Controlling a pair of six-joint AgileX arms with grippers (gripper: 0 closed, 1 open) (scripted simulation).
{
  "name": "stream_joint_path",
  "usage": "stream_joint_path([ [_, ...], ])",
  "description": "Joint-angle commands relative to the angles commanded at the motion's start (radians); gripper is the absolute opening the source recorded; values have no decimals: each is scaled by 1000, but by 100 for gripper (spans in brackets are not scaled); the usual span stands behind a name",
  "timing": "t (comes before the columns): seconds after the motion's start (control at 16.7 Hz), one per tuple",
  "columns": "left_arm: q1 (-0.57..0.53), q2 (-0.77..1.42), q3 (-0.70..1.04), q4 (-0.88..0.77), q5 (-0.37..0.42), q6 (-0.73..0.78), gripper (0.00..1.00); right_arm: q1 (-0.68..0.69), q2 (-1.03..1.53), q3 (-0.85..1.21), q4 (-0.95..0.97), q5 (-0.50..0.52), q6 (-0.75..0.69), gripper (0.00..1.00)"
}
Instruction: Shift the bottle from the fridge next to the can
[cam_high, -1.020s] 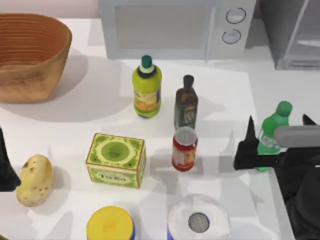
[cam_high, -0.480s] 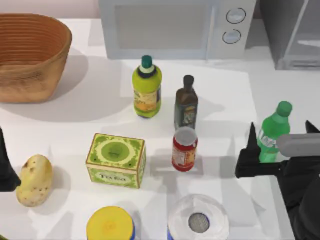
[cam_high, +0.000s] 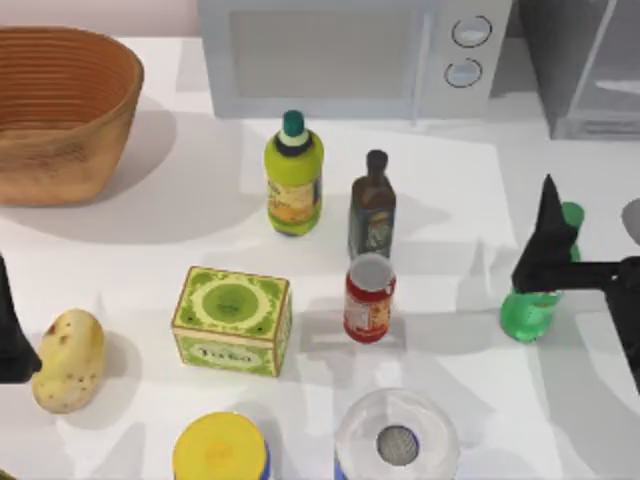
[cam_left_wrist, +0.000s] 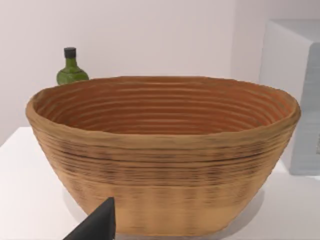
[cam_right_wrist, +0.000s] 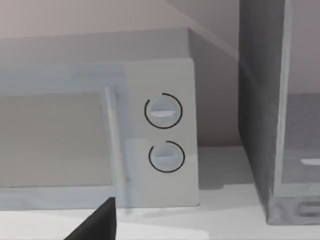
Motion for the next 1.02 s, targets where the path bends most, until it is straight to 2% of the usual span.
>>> stream_joint_path([
  [0.66, 0, 0, 0, 0, 0, 0, 100, -457, -938, -130, -823, -421, -52, 100],
  [1.02, 0, 0, 0, 0, 0, 0, 100, -623, -1253, -185, -1069, -582, -84, 100],
])
